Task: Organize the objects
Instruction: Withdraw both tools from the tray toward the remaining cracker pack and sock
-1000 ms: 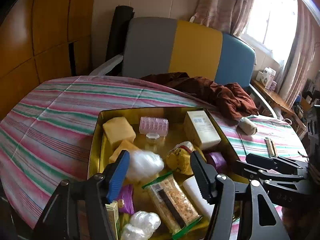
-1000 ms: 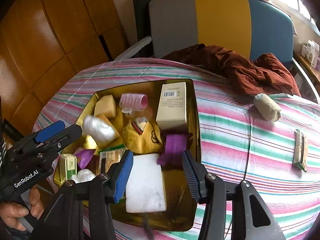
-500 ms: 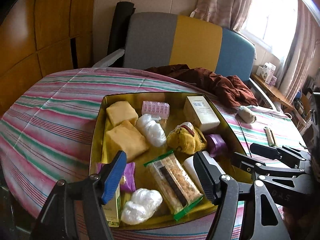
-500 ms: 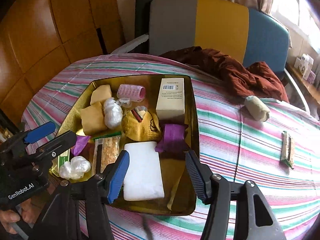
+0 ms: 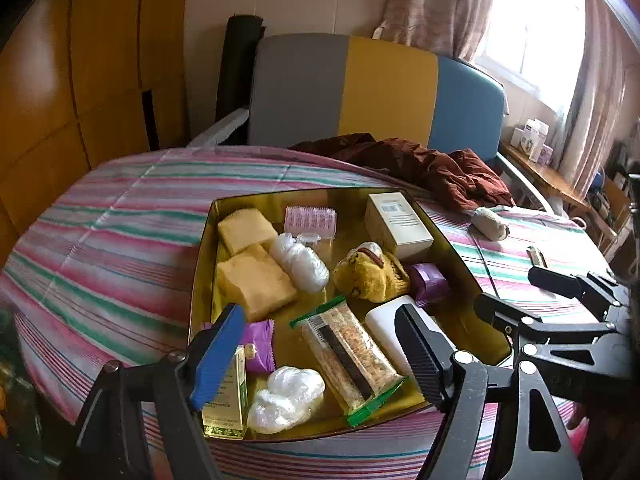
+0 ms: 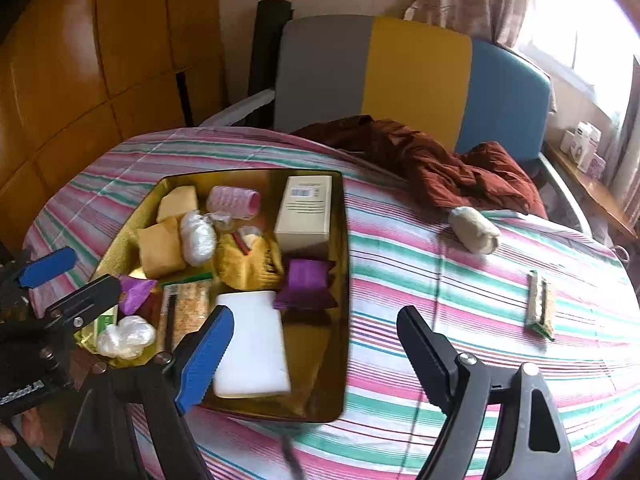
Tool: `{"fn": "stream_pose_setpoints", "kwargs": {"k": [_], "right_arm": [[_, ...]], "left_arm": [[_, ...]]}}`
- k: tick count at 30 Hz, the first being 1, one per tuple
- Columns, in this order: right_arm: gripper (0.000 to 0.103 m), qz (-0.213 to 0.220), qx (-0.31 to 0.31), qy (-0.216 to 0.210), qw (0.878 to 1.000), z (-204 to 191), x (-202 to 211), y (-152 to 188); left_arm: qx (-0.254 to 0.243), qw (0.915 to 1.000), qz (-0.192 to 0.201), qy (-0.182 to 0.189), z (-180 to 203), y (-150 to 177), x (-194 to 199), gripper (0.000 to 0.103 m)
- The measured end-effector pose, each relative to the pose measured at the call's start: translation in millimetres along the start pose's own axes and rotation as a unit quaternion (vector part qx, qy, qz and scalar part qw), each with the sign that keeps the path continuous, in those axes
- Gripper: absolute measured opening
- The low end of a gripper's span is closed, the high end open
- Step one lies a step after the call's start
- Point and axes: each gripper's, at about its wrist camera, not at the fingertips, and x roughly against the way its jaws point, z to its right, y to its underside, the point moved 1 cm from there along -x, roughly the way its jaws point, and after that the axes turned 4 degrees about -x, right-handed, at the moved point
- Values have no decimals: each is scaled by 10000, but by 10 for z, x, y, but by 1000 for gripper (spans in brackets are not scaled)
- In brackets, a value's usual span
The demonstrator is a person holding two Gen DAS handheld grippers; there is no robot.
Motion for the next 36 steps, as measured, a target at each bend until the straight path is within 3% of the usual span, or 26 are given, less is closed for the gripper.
{"fn": "stream_pose_setpoints", "kwargs": {"k": [13, 28, 36], "right_arm": [[86, 78, -259, 553, 9981, 606, 45, -14], [87, 13, -883, 1555, 9839, 1619, 38, -124], [87, -111, -1144, 1721, 9783, 2133, -121, -180]], "left_arm": [[-547, 9981, 278, 62, 347, -149, 130, 82], [-1102, 9926, 328, 391, 785, -247, 118, 82], [-1321, 9894, 281, 535, 1001, -283, 67, 82]]}}
